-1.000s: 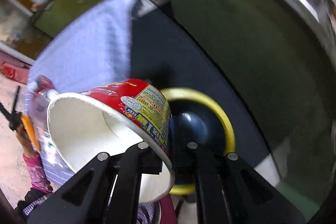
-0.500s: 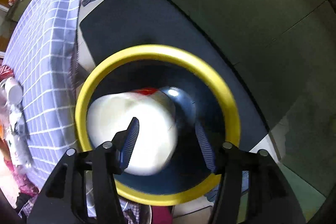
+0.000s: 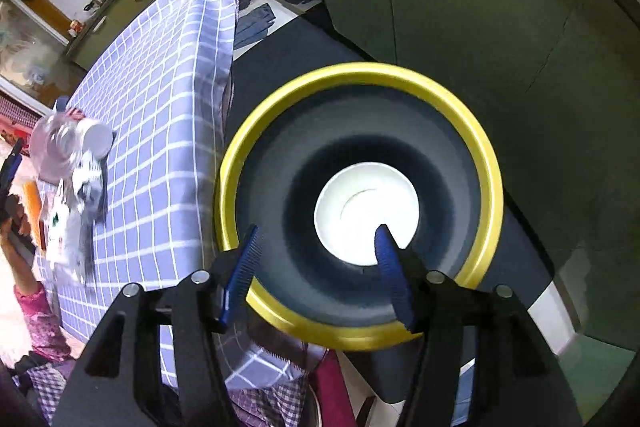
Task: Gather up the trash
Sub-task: 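Carry the noodle cup over the yellow bin and open the right gripper, then grasp the orange foam fruit net with the left gripper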
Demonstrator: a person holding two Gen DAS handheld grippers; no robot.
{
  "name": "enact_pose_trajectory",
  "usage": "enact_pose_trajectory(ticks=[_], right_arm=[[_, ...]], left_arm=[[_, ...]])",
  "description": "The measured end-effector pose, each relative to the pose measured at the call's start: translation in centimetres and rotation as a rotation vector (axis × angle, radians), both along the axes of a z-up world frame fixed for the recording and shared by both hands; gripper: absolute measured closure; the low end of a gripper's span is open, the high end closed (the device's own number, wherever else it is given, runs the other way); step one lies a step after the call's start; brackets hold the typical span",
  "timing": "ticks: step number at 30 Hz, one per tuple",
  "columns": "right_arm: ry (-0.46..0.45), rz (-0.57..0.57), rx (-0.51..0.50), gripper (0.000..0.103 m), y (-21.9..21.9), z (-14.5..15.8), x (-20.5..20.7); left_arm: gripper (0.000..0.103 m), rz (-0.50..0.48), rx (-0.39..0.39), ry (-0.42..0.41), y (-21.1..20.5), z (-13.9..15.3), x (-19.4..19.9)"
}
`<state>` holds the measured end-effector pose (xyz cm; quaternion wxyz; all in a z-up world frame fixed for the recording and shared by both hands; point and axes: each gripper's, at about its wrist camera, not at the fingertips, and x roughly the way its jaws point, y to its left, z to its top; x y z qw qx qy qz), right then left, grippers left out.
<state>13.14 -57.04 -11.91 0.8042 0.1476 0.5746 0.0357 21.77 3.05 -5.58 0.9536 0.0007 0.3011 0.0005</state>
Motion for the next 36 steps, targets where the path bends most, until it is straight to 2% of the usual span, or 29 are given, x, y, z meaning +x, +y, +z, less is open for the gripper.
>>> enact_pose_trajectory(ticks=[3,6,9,13,16,23,25,29,31,36], right_arm=[[-0.026,0.011,0.003,0.045,-0.1,-0.1,-0.5],[-0.049,0.034,-0.002,0.043,0.9,0.1,-0.4],[-0.056,0.060,0.005,0.043,1.3,0.2,0.0],[-0.065,0.100,0.010,0.042,2.1,0.1,0.2],[-0.073,0.117,0.005,0.042,2.7,0.3,0.1],[-0.072,0.113,0.013,0.041,2.8,-0.1,0.2],[-0.067,0.117,0.013,0.041,3.0,-0.3,0.2],[-0.064,0.118,0.019,0.039,3.0,-0.6,0.3],[-0.061,0.121,0.020,0.039,3.1,-0.7,0.4],[-0.062,0.120,0.026,0.039,3.1,-0.8,0.6]], left_arm=[[0.004,-0.054,0.026,0.045,-0.9,0.3,-3.0],[0.004,-0.172,-0.011,0.116,-1.6,-0.5,-6.6],[0.004,-0.211,-0.052,0.191,-1.7,-1.8,-8.2],[0.004,-0.207,-0.101,0.240,-0.8,-3.4,-8.8],[0.004,-0.253,-0.160,0.260,-0.7,-4.0,-8.6],[0.005,-0.326,-0.121,0.292,-3.9,-5.1,-7.8],[0.010,-0.320,-0.109,0.302,-4.4,-5.5,-7.6],[0.021,-0.313,-0.132,0.319,-4.3,-5.8,-7.2],[0.023,-0.313,-0.136,0.320,-4.0,-5.7,-7.5],[0.049,-0.306,-0.135,0.324,-3.1,-5.8,-7.9]])
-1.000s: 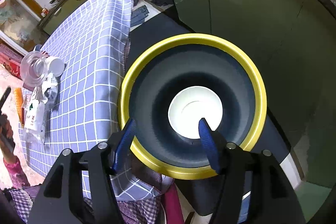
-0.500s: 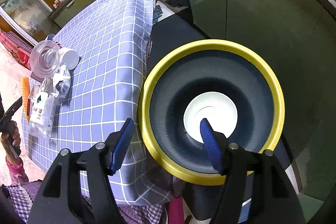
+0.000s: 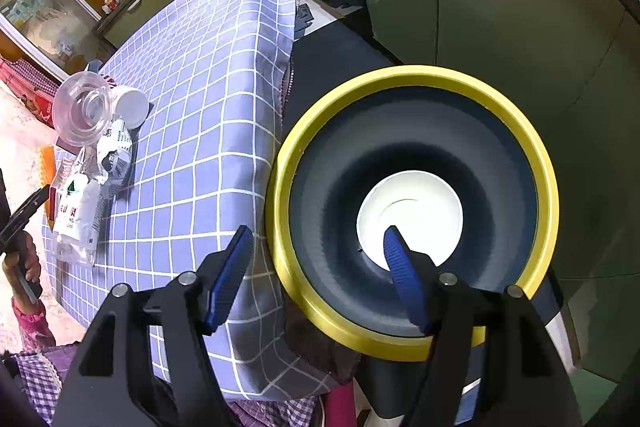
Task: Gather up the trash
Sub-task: 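Grasp the orange foam fruit net with the left gripper, then carry the foam net over the yellow bin and open the left gripper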
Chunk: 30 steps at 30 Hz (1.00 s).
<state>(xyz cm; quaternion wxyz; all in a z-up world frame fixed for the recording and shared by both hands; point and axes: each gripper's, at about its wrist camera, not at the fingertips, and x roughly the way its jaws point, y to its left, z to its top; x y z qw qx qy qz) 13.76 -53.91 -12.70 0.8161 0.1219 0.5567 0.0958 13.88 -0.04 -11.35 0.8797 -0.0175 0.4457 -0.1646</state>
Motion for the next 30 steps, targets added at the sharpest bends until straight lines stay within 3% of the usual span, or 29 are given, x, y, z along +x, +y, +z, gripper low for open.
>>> enact_pose_trajectory(ticks=[8,18,22,26,30], right_arm=[[-0.008,0.008,-0.001,0.039,0.3,0.1,-0.1],[-0.034,-0.006,0.001,0.039,-0.2,0.5,-0.9],[-0.051,-0.021,-0.009,0.039,-1.0,0.9,-1.5],[-0.079,-0.052,-0.021,0.039,-2.4,1.8,-2.8],[-0.115,-0.101,-0.046,0.038,-4.4,2.8,-4.9]], left_arm=[[0.084,0.035,0.003,-0.026,1.4,0.9,-0.6],[0.088,0.035,0.108,-0.123,0.6,5.5,-3.7],[0.088,-0.054,0.115,-0.157,-2.6,8.4,-4.4],[0.088,-0.214,0.124,-0.219,-8.3,11.2,-4.9],[0.088,-0.368,0.072,-0.241,-14.7,12.7,-4.4]])
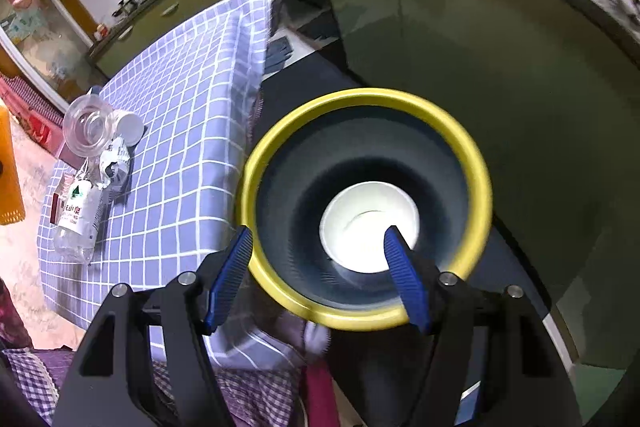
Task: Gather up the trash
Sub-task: 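Carry the foam net over the yellow bin and open the left gripper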
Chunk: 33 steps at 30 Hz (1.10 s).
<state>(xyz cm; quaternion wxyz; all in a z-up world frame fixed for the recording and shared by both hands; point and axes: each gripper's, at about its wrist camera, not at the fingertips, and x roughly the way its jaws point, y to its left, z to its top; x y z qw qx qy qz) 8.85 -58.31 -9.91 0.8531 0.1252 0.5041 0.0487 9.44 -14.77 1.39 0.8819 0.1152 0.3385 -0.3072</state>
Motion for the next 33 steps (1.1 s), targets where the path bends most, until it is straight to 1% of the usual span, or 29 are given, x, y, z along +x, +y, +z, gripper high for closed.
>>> enact_pose_trajectory(ticks=[1,3,4,6,8,14,16,17,19,20,21,22,23,24,27,29,31,32,33], right_arm=[[-0.005,-0.010,-0.004,0.038,-0.4,0.2,-0.4],[-0.016,-0.032,-0.011,0.037,-1.4,0.4,-1.3],[-0.024,-0.044,-0.013,0.037,-2.0,0.6,-1.9],[-0.036,-0.061,-0.014,0.037,-2.8,0.7,-2.7],[-0.050,-0.079,-0.015,0.036,-3.8,0.8,-3.6],[-0.061,-0.101,-0.003,0.035,-5.9,0.1,-5.1],[-0.057,-0.103,-0.008,0.035,-6.4,-0.2,-5.4],[-0.056,-0.104,-0.008,0.035,-6.6,-0.4,-5.5],[-0.054,-0.108,-0.005,0.034,-7.0,-0.7,-5.7],[-0.051,-0.109,-0.003,0.033,-7.2,-0.9,-5.8],[-0.049,-0.111,-0.001,0.033,-7.3,-1.1,-5.9],[-0.047,-0.116,0.001,0.033,-7.5,-1.2,-6.0],[-0.046,-0.121,0.002,0.033,-7.7,-1.3,-6.1],[-0.046,-0.124,0.003,0.032,-7.9,-1.3,-6.2],[-0.052,-0.137,0.007,0.031,-8.2,-1.3,-6.5],[-0.057,-0.136,0.008,0.031,-8.1,-1.1,-6.6],[-0.059,-0.126,0.008,0.030,-7.6,-1.0,-6.5],[-0.060,-0.118,0.008,0.030,-7.3,-0.9,-6.4],[-0.059,-0.103,0.008,0.030,-6.8,-0.9,-6.2]], left_arm=[[0.088,-0.045,-0.007,0.008,-2.2,0.2,0.4],[0.088,-0.100,-0.005,0.017,-5.2,0.2,0.8],[0.088,-0.135,0.001,0.023,-7.3,0.1,1.0],[0.088,-0.194,0.014,0.047,-11.0,-0.3,1.4],[0.088,-0.234,0.021,0.076,-14.8,-1.1,1.9],[0.088,-0.303,0.037,0.137,-24.6,-4.2,3.3],[0.088,-0.314,0.056,0.136,-27.7,-5.3,3.7],[0.087,-0.317,0.061,0.137,-29.6,-6.1,3.9],[0.082,-0.308,0.061,0.148,-31.8,-7.2,4.5],[0.077,-0.298,0.061,0.149,-32.7,-7.7,4.8],[0.066,-0.287,0.061,0.142,-33.4,-8.2,5.0],[0.057,-0.273,0.068,0.129,-34.3,-8.8,5.1],[0.043,-0.260,0.076,0.120,-34.8,-9.2,5.3],[0.037,-0.249,0.082,0.113,-35.1,-9.6,5.4],[0.037,-0.234,0.098,0.143,-35.4,-10.8,5.8],[0.036,-0.237,0.091,0.158,-34.8,-10.8,5.7],[0.036,-0.232,0.070,0.145,-33.2,-10.0,4.9],[0.035,-0.230,0.052,0.139,-32.2,-9.3,4.5],[0.030,-0.227,0.030,0.133,-31.1,-8.6,4.1]])
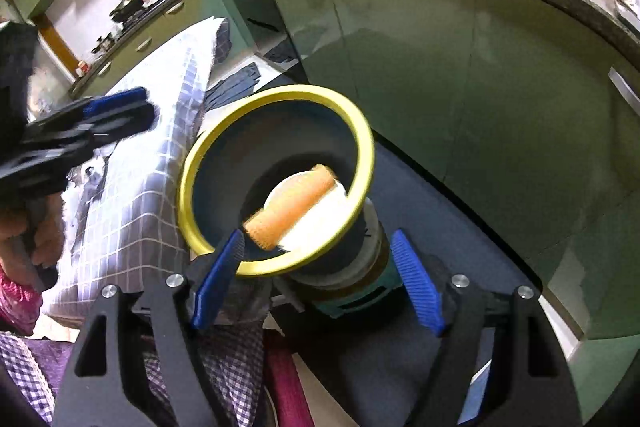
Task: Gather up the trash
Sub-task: 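Carry the foam net over the yellow bin and open the left gripper, then grasp the clear plastic cup on the table with the right gripper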
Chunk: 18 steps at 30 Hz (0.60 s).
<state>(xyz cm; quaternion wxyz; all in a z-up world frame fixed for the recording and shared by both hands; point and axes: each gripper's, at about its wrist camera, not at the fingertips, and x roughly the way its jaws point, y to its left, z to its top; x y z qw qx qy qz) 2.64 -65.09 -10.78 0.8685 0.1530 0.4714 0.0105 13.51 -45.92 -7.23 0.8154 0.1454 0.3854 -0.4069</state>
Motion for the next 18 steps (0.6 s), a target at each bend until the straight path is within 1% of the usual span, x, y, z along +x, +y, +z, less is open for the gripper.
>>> enact_pose_trajectory(ticks=[1,2,4,6,9,11,12,13,16,18], right_arm=[[0.000,0.014,-0.001,0.030,0.4,0.0,0.2],[0.000,0.030,-0.003,0.030,0.9,0.1,0.4],[0.000,0.070,-0.006,0.030,2.5,0.2,1.3],[-0.003,0.116,-0.011,0.030,4.3,0.5,2.2],[-0.024,0.216,-0.018,0.030,8.0,1.6,4.5],[-0.041,0.298,-0.016,0.030,11.4,2.6,6.2],[-0.059,0.352,-0.012,0.030,13.5,3.3,7.1],[-0.073,0.385,-0.008,0.030,15.0,3.8,7.7],[-0.123,0.504,0.009,0.030,20.0,5.6,9.7],[-0.154,0.565,0.014,0.030,22.9,6.5,10.6]], left_arm=[[0.029,0.011,-0.033,-0.010,1.5,0.9,-0.7],[0.025,0.028,-0.065,-0.028,3.6,2.0,-1.5],[0.022,0.049,-0.095,-0.058,6.9,3.4,-2.7],[0.020,0.108,-0.115,-0.119,11.4,5.0,-4.1],[0.016,0.228,-0.113,-0.195,17.2,6.4,-5.3],[0.016,0.328,-0.102,-0.234,21.9,7.1,-6.0],[0.015,0.376,-0.100,-0.244,23.9,7.3,-6.1],[0.015,0.443,-0.094,-0.249,26.6,7.4,-6.3],[0.014,0.564,-0.089,-0.240,32.4,7.3,-6.6],[0.012,0.642,-0.068,-0.241,35.8,6.7,-7.0]])
